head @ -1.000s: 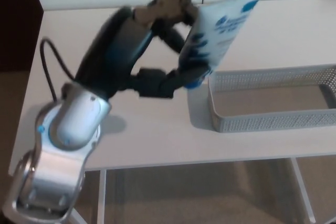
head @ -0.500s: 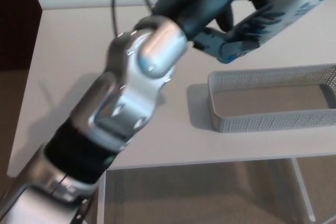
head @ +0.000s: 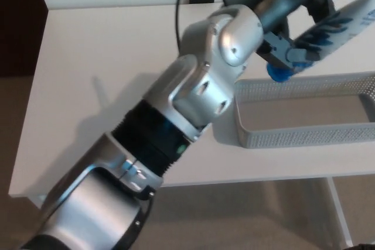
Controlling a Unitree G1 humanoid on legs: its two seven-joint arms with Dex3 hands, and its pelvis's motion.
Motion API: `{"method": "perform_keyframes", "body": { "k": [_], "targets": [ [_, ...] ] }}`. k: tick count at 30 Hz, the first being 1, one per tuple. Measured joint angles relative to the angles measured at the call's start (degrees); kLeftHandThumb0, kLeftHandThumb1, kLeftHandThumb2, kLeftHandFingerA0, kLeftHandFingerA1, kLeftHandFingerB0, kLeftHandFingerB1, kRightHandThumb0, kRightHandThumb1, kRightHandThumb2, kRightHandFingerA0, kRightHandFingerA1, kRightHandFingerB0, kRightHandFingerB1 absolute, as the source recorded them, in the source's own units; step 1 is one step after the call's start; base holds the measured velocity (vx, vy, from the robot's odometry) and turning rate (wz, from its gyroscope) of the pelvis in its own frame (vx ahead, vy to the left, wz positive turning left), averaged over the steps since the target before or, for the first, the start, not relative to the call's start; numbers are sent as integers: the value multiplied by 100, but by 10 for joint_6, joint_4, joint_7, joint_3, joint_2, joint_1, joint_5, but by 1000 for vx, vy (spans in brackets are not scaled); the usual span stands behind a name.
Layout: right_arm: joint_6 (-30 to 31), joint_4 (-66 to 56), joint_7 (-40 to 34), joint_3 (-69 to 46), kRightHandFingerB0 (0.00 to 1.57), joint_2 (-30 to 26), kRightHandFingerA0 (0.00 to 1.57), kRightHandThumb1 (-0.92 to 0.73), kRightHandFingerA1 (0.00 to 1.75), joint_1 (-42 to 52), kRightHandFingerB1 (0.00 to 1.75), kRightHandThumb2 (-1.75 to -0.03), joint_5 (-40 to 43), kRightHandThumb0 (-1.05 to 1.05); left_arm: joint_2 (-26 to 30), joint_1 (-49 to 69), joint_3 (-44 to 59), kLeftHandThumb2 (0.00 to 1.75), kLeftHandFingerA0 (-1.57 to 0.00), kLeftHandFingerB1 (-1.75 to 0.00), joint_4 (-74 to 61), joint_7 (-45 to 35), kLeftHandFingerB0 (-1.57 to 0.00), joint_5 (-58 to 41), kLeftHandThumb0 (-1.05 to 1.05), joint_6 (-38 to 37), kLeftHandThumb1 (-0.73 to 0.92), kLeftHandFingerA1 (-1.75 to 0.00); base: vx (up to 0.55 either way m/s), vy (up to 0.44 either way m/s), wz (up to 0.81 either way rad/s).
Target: The robot walks towards a table in front, picks a shampoo with left hand and puts it in a small grey container
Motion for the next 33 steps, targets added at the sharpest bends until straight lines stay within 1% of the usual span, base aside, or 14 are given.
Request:
{"method": "perform_keyframes", "body": {
  "k": [7, 9, 10, 11, 12, 13, 14, 16, 17, 20, 29, 30, 31, 33],
  "targets": [
    [4, -5, 2, 3, 58, 0, 73, -64, 48, -8, 41, -59, 0, -32, -10, 5, -13, 77, -99, -129, 4, -2, -74, 1, -14, 4, 73, -141, 0, 0, 0],
    [4, -7, 5, 3, 57, 0, 71, -64, 46, -8, 41, -58, 0, -32, -9, 14, -17, 82, -103, -116, 2, -3, -79, 2, -13, 8, 72, -132, 0, 0, 0],
    [4, -8, 6, 3, 58, 0, 72, -64, 47, -8, 41, -58, 1, -33, -8, 19, -19, 68, -114, -72, 3, -7, -89, 2, -17, 12, 74, -97, 0, 0, 0],
    [4, -9, 7, 3, 58, 0, 73, -64, 47, -8, 41, -59, 1, -33, -7, 20, -20, 62, -109, -47, 3, -9, -74, 2, -27, 13, 69, -65, 0, 0, 0],
    [4, -11, 8, 3, 58, 0, 73, -64, 47, -8, 41, -59, 0, -33, -4, 20, -22, 62, -109, -47, 3, -14, -74, 2, -27, 15, 69, -65, 0, 0, 0],
    [4, -13, 9, 4, 58, 0, 73, -64, 47, -9, 40, -58, 0, -33, -1, 20, -24, 58, -89, -35, 4, -18, -47, 2, -37, 16, 61, -78, 0, 0, 0],
    [5, -13, 9, 4, 59, 0, 74, -64, 47, -11, 41, -58, 0, -32, 2, 19, -25, 76, -23, -35, 6, -23, -7, 2, -62, 17, 47, -48, 0, 0, 0],
    [6, -15, 9, 7, 59, 0, 74, -63, 48, -19, 41, -59, -1, -32, 16, 10, -34, 75, -14, -27, 15, -45, -5, 2, -65, 18, 46, -45, 0, 0, 0],
    [6, -16, 9, 7, 59, 0, 74, -63, 49, -22, 42, -60, -1, -32, 20, 7, -36, 79, -2, -20, 17, -53, -5, 1, -67, 19, 43, -28, 0, 0, 0],
    [6, -18, 9, 9, 58, 0, 72, -65, 46, -30, 41, -60, -2, -33, 35, -3, -37, 82, -1, -20, 27, -71, -4, 2, -69, 22, 43, -17, 0, 0, 0],
    [10, -24, 9, 11, 57, 0, 72, -64, 48, -36, 41, -60, -3, -34, 73, -19, -31, 78, -5, -21, 22, -105, -6, 2, -72, 29, 43, -21, 0, 0, 0],
    [10, -24, 9, 11, 57, 0, 72, -64, 47, -35, 41, -60, -3, -34, 76, -19, -32, 65, -4, -23, 18, -108, -5, 2, -74, 30, 44, -23, 0, 0, 0],
    [10, -25, 9, 11, 57, 0, 71, -64, 47, -34, 41, -59, -3, -34, 79, -17, -33, 83, -2, -24, 12, -112, -6, 2, -67, 31, 41, -23, 0, 0, 0],
    [10, -25, 9, 11, 58, 0, 72, -64, 48, -32, 41, -59, -3, -34, 82, -13, -34, 83, -2, -24, 5, -117, -6, 2, -68, 31, 41, -23, 0, 0, 0]
  ]
}}
